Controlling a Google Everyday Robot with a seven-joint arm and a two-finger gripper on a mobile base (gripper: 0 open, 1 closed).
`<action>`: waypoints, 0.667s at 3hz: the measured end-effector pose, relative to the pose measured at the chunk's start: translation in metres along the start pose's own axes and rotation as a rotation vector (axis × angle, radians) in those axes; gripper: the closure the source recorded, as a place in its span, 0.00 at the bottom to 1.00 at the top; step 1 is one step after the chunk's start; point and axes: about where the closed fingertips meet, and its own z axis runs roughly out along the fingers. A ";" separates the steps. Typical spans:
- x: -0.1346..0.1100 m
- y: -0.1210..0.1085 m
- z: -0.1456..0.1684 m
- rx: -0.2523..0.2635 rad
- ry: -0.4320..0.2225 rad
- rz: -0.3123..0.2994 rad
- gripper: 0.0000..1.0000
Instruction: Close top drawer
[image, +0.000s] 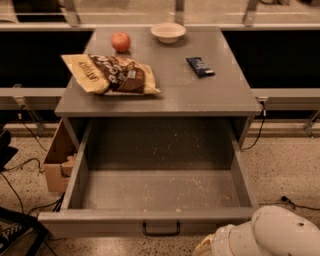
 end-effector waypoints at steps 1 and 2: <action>-0.016 -0.024 0.011 0.005 -0.026 -0.028 1.00; -0.034 -0.053 0.020 0.013 -0.037 -0.054 1.00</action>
Offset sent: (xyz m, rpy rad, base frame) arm 0.1047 0.0385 -0.0055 0.0376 -0.0766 0.0608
